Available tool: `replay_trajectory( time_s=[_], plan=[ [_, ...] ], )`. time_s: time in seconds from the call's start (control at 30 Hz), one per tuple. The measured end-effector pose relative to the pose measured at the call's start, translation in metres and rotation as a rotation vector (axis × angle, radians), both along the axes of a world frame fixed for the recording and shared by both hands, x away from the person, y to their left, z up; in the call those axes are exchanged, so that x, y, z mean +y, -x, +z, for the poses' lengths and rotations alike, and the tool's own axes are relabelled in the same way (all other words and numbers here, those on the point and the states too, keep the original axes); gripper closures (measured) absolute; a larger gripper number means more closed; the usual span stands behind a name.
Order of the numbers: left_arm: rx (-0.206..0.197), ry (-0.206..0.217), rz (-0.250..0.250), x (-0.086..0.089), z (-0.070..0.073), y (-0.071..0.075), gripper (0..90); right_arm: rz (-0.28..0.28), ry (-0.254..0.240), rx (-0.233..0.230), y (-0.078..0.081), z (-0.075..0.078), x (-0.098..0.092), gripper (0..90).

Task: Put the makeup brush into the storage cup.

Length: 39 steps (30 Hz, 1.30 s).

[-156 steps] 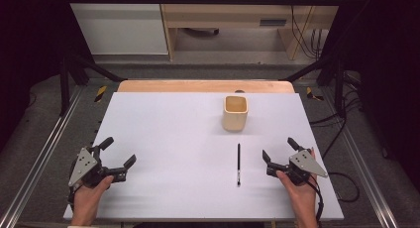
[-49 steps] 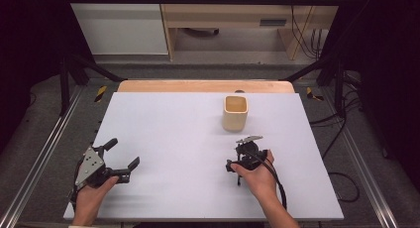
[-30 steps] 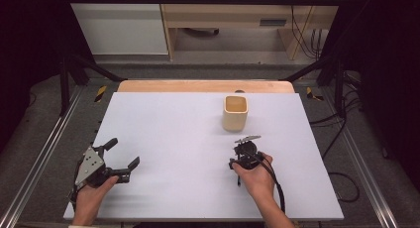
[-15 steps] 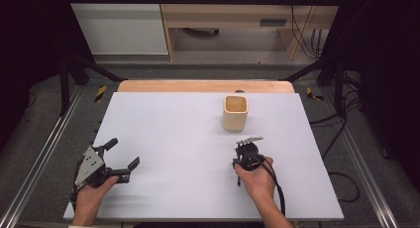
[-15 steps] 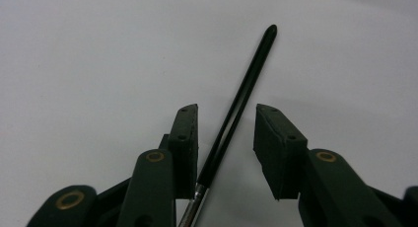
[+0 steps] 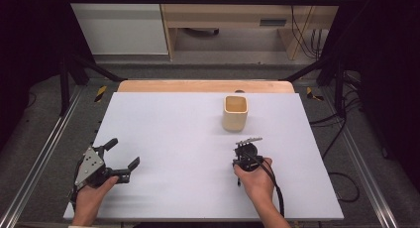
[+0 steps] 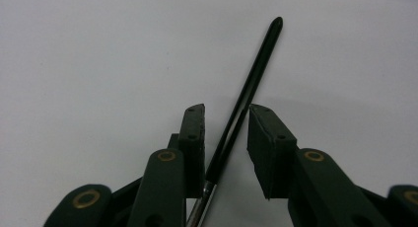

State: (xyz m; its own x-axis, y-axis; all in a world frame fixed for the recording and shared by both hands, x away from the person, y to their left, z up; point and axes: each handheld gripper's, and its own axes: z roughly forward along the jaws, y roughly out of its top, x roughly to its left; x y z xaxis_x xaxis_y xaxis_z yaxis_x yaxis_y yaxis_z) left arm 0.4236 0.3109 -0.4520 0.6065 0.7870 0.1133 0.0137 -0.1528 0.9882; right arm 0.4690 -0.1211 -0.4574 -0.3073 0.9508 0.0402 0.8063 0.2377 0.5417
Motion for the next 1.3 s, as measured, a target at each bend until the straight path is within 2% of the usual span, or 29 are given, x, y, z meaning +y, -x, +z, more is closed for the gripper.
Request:
replay_trajectory(
  time_s=[0.23, 1.3],
  plan=[
    [-0.001, 0.001, -0.004, -0.0001, -0.0001, 0.0, 0.4, -0.014, -0.012, 0.002, -0.0008, 0.0007, 0.0012, 71.1],
    [-0.002, -0.003, -0.01, -0.0016, -0.0001, 0.0, 0.4, -0.004, -0.002, 0.007, -0.0024, -0.003, 0.0028, 80.5]
  ],
)
